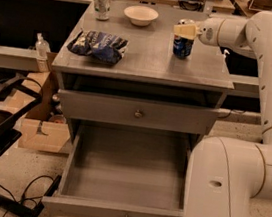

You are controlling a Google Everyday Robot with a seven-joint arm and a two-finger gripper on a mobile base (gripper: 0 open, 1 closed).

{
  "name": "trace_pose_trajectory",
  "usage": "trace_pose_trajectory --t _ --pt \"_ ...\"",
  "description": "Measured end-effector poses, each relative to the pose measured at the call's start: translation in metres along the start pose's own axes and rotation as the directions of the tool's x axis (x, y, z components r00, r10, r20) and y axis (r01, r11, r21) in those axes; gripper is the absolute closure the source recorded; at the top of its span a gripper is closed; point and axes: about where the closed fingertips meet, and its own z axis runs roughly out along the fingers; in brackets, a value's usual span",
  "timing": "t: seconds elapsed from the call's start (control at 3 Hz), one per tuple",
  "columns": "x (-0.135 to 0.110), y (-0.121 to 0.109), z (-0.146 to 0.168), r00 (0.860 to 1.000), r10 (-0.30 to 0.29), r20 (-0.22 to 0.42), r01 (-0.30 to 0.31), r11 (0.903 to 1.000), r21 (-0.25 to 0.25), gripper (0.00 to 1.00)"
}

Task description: Pick pepsi can from middle drawer and place on counter

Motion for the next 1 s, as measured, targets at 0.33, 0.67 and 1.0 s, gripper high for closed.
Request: trace_pose_trajectory --t 0.33,0.67,1.0 --pt "0.0013 0.0014 0.0036 1.0 0.001 -0.002 -0.001 1.0 -0.004 0.36" --pt "0.0027 0.0029 0.0074 1.0 0.003 -0.004 -0.003 1.0 -0.009 0.12" --pt "0.0037 0.0042 0.0104 1.0 0.004 -0.005 -0.004 0.9999 -0.013 0.0"
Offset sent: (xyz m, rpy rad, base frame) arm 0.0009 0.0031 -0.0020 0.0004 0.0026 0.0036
